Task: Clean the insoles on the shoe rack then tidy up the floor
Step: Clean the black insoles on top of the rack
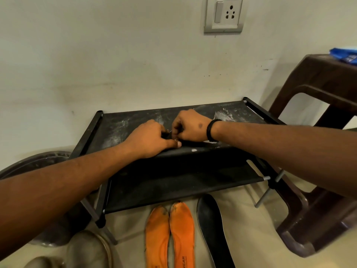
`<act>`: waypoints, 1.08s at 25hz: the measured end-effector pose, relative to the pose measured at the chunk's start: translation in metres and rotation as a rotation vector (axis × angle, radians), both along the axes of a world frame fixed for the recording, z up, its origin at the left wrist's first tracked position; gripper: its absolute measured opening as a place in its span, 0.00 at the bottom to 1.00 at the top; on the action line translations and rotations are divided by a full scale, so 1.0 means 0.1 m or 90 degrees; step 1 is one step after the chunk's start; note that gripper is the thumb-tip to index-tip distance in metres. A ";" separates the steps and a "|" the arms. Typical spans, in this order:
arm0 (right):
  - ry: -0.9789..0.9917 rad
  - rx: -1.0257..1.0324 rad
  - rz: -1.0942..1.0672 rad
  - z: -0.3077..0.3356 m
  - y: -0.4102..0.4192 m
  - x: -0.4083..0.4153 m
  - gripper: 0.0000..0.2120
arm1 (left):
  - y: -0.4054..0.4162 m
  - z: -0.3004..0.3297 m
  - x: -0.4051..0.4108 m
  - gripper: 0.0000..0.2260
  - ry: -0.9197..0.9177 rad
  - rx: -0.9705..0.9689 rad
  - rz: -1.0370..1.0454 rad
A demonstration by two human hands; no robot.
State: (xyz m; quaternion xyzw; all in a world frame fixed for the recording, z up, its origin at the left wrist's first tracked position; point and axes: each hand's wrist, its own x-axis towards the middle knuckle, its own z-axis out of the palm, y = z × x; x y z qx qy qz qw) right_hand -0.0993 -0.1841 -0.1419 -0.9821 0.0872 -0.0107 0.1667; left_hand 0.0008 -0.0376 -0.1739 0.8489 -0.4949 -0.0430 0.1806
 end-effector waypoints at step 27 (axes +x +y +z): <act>-0.060 -0.183 -0.231 -0.08 -0.42 0.22 0.07 | 0.00 0.03 -0.05 0.36 0.006 -0.003 -0.006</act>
